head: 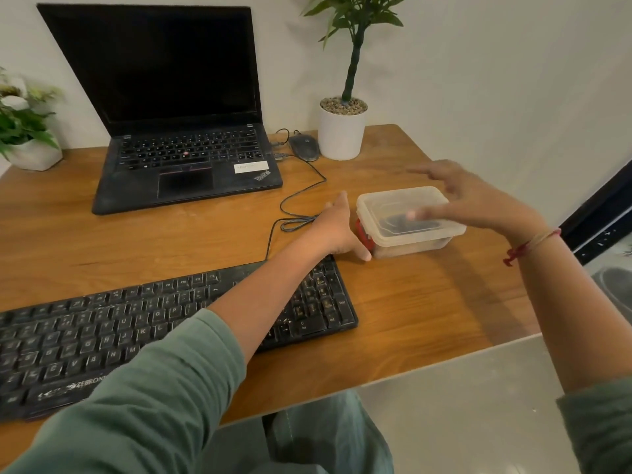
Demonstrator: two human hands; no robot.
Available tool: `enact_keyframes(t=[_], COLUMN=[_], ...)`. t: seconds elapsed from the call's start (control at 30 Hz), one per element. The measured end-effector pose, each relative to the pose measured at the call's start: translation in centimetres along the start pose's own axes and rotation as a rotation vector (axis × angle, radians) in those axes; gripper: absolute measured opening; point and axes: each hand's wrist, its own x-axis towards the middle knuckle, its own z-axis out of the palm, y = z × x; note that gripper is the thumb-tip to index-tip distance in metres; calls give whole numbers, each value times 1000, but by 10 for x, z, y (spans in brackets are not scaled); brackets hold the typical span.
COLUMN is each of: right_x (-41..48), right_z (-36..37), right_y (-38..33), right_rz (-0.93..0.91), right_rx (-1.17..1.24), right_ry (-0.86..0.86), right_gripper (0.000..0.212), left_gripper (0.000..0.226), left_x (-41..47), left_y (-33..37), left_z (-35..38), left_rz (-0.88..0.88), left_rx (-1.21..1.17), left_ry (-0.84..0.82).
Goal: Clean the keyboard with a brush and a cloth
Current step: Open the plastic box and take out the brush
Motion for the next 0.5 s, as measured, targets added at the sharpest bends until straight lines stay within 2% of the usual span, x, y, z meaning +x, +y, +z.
enact_keyframes(t=[0.07,0.13,0.2,0.33,0.5], right_x=[12,28,41,54,54], right_z=[5,17,27,32,28], right_y=[-9,-10,-13,-12,-10], right_rz=[-8,-29,-41,-47,-96], right_rx=[-243,-523,-693,-693,-600], right_ry=[-267,-369,-423,-498,-449], right_gripper=[110,128,136,140,136], left_gripper=[135,144,156,162,157], left_x=[4,7,9,11,11], left_y=[-3,-6,-10,-8,-5], left_z=[2,4,6,4,7], left_rz=[17,32,60,128,204], left_rx=[46,55,3,-29,-112], left_ry=[4,-14,-19,11,-15])
